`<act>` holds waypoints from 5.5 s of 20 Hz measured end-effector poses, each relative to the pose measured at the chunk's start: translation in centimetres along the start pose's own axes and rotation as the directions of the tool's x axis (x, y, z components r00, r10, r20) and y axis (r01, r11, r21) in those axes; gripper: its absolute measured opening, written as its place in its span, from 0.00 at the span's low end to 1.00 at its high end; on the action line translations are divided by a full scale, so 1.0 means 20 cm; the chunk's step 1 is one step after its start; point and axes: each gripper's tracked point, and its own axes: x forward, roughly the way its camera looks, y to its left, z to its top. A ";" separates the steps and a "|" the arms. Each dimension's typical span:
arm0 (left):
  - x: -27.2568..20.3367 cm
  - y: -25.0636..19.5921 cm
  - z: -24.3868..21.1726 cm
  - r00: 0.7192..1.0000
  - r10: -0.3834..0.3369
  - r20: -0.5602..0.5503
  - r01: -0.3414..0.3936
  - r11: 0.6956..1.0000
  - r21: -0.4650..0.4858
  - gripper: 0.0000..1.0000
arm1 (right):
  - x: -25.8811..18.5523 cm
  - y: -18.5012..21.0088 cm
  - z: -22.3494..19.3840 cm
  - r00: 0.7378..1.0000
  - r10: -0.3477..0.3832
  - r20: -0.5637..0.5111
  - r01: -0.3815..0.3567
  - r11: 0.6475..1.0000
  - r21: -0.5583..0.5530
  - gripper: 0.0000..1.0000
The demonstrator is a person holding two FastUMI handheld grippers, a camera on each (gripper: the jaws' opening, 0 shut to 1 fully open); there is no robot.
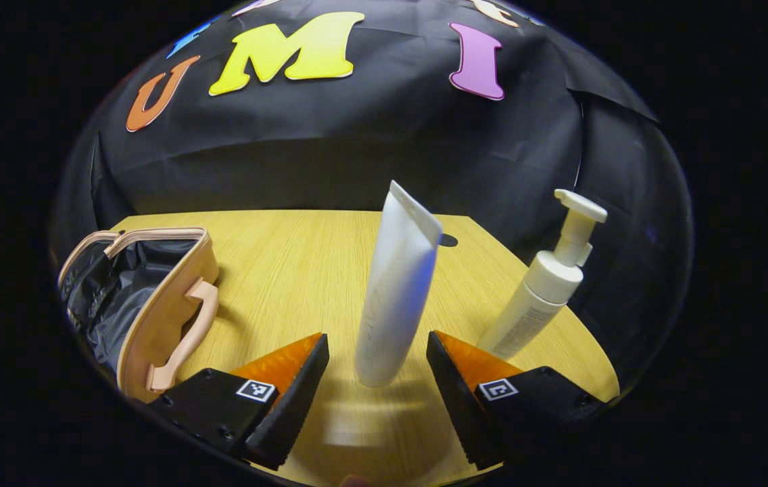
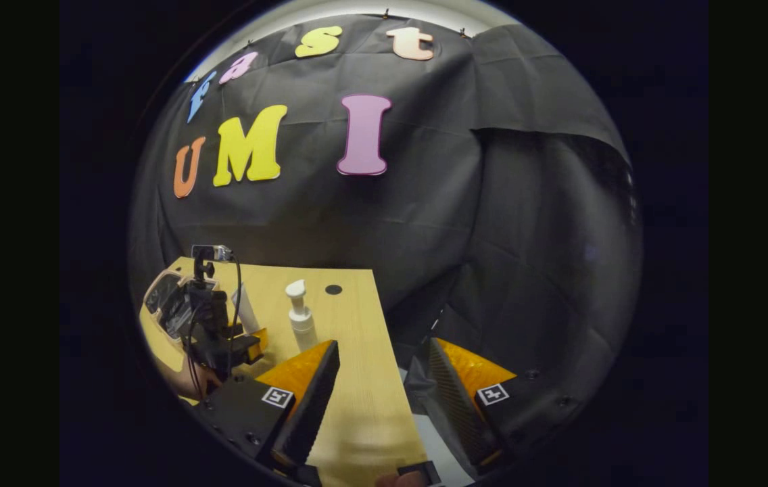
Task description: First open the suitcase, pack the skin care products into it, and then close the suitcase.
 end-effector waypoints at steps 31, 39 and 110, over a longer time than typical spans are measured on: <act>-0.92 0.49 0.30 0.998 0.011 -0.057 -0.013 0.999 -0.047 0.43 | 0.79 0.75 -0.39 0.947 0.285 -0.146 -0.291 0.956 -0.025 0.80; -1.14 0.89 0.23 0.982 0.154 -0.105 -0.171 0.970 -0.175 0.43 | 1.02 0.86 -0.47 0.935 0.288 -0.207 -0.289 0.957 0.025 0.81; -1.89 1.82 0.01 0.983 0.096 -0.156 -0.140 0.943 -0.302 0.97 | 0.33 2.71 -0.62 0.369 0.377 -0.849 -0.437 0.877 0.200 0.47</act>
